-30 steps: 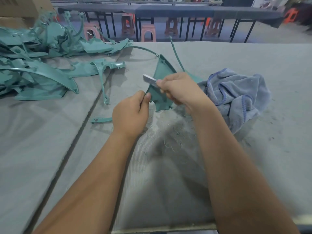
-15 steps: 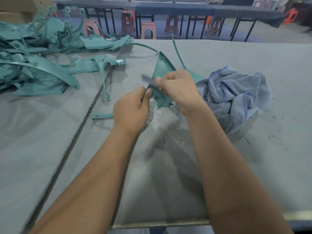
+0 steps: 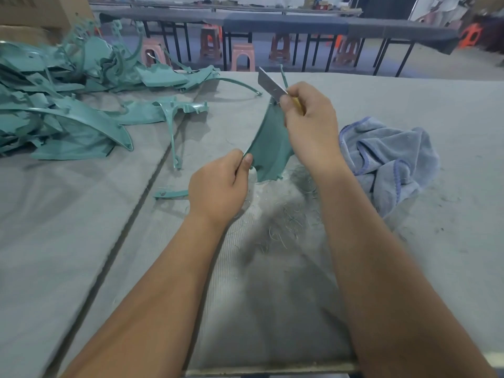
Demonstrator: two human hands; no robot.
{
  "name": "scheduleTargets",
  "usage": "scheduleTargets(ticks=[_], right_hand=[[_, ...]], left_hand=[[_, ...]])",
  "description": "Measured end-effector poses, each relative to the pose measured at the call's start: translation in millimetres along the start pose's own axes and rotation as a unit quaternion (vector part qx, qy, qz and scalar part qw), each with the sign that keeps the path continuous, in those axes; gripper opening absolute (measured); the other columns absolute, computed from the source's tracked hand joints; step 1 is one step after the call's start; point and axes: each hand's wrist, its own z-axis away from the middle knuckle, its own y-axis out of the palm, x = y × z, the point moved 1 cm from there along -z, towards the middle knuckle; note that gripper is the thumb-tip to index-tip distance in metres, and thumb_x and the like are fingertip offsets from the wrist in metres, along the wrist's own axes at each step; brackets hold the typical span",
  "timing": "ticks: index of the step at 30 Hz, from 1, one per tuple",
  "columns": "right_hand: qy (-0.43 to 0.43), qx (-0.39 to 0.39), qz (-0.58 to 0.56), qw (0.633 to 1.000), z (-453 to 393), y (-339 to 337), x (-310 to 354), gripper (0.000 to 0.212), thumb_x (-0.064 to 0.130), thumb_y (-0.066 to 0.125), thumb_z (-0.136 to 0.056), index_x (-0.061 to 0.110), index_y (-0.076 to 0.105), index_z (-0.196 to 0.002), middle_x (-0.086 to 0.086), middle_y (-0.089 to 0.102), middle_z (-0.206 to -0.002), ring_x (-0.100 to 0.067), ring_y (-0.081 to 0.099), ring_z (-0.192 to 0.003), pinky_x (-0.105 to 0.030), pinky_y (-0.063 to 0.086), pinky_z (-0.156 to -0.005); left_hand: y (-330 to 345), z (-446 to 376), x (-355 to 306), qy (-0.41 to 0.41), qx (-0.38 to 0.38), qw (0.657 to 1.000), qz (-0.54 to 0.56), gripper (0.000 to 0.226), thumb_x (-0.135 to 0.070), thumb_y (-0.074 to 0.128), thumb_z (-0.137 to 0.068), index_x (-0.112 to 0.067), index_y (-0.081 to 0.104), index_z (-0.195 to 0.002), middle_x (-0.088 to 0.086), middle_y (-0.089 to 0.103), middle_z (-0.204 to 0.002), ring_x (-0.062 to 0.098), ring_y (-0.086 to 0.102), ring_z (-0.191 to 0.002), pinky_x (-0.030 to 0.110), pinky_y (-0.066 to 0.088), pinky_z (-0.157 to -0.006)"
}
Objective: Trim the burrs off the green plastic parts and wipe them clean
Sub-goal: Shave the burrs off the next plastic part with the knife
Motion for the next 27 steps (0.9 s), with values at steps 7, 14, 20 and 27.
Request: scheduleTargets(ticks=[7, 14, 20, 27], right_hand=[[-0.078, 0.022, 0.197, 0.977, 6.7, 5.3, 1.9, 0.018, 0.02, 0.044, -0.1, 0.015, 0.061, -0.096, 0.002, 0.056, -0.075, -0.025, 0.054, -0.075, -0.036, 0.04, -0.064], [-0.091, 0.093, 0.231, 0.964, 33.1, 19.5, -0.3, 0.017, 0.023, 0.045, -0.098, 0.022, 0.061, -0.094, 0.005, 0.058, -0.075, -0.024, 0.055, -0.077, -0.035, 0.041, -0.064], [-0.07, 0.045, 0.243, 0.966, 23.8, 15.5, 4.1, 0.016, 0.023, 0.045, -0.098, 0.021, 0.061, -0.093, 0.004, 0.061, -0.077, -0.021, 0.053, -0.075, -0.032, 0.032, -0.06], [-0.069, 0.076, 0.249, 0.963, 39.8, 23.1, 2.6, 0.016, 0.023, 0.044, -0.097, 0.026, 0.046, -0.081, 0.004, 0.057, -0.073, -0.024, 0.053, -0.073, -0.032, 0.03, -0.059]], left_hand=[[2.0, -1.5, 3.5, -0.013, -0.002, 1.0, -0.001, 0.047, -0.035, 0.04, -0.102, -0.025, 0.019, -0.061, -0.006, 0.03, -0.049, 0.014, 0.03, -0.046, 0.03, 0.017, -0.045], [2.7, -3.5, 5.8, -0.046, -0.006, 0.999, 0.02, 0.051, -0.033, 0.045, -0.102, -0.024, 0.021, -0.058, -0.006, 0.03, -0.047, 0.014, 0.03, -0.046, 0.031, 0.018, -0.045], [0.4, -2.4, 2.9, -0.042, -0.006, 0.999, 0.015, 0.053, -0.033, 0.049, -0.101, -0.024, 0.02, -0.057, -0.007, 0.027, -0.046, 0.023, 0.032, -0.048, 0.032, 0.02, -0.047], [2.0, -4.3, 6.5, -0.079, -0.006, 0.996, 0.031, 0.054, -0.037, 0.052, -0.098, -0.022, 0.024, -0.054, -0.004, 0.029, -0.045, 0.015, 0.029, -0.045, 0.032, 0.017, -0.046]])
